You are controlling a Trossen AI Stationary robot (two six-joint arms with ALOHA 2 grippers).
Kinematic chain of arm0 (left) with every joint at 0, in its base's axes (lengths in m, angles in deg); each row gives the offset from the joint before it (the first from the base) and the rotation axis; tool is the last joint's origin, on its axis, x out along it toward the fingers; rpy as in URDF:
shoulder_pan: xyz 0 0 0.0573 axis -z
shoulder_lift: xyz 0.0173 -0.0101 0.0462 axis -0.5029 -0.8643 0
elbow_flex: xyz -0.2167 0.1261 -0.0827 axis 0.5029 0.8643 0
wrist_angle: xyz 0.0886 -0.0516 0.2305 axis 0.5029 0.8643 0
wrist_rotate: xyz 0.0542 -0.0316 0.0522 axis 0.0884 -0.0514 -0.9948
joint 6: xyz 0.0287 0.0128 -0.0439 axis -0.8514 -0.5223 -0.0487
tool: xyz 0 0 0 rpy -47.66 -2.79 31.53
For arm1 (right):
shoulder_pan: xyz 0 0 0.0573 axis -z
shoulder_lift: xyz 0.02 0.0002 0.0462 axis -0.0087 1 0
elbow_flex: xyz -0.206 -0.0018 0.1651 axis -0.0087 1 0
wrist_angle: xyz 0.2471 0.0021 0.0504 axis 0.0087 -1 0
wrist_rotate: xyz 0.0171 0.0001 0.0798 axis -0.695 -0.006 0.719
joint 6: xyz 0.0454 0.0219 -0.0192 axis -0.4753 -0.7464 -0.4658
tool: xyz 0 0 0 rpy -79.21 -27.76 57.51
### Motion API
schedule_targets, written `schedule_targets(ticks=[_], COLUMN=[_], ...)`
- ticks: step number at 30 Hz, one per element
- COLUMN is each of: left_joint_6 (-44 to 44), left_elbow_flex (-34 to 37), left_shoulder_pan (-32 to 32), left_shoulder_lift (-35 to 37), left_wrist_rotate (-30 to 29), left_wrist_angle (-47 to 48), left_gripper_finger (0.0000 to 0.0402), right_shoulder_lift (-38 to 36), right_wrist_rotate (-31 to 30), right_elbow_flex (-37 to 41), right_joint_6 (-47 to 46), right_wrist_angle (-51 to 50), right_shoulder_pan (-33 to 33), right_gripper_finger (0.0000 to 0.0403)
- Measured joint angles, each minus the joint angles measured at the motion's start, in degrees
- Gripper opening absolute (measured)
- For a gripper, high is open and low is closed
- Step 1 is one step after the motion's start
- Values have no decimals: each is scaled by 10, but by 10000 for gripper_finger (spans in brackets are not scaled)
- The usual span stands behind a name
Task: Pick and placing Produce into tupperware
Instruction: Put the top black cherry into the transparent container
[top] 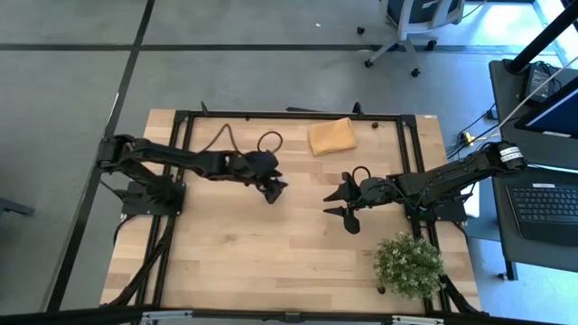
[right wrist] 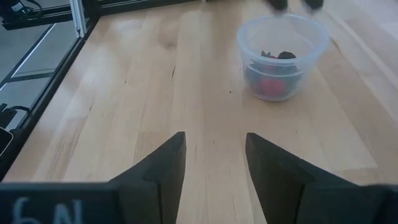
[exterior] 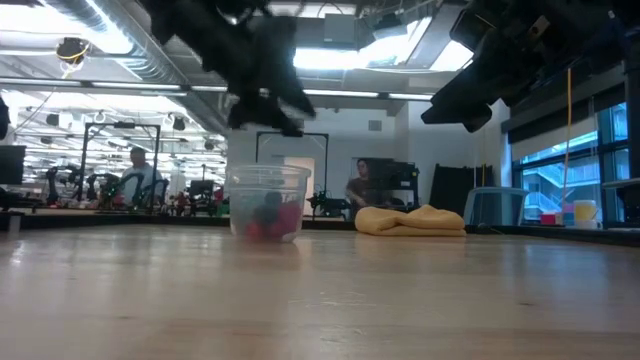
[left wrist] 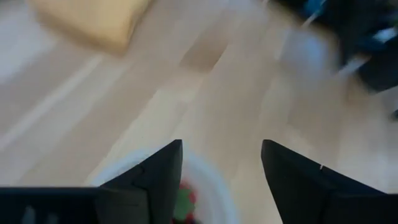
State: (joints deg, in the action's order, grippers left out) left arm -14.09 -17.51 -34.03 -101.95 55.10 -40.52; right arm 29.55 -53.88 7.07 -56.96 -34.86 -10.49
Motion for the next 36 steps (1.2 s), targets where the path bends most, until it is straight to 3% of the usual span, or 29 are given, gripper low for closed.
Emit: schedule_targets(ticks=[8,16,36], left_joint_6=[-67,-167,-167], left_elbow_flex=[-1,-1,0], left_shoulder_pan=[32,115,264], left_shoulder_lift=[86,99,-59], left_wrist_rotate=[3,1,-55], left_wrist_angle=[-109,-186,-373], left_gripper_finger=[212,212,212], right_shoulder_lift=[0,-2,-4], right_wrist_rotate=[0,0,11], right_elbow_flex=[0,-21,-38], right_joint_6=[0,-46,-60], right_wrist_angle=[4,3,-4], right_shoulder_pan=[0,0,0], right_gripper_finger=[170,170,170])
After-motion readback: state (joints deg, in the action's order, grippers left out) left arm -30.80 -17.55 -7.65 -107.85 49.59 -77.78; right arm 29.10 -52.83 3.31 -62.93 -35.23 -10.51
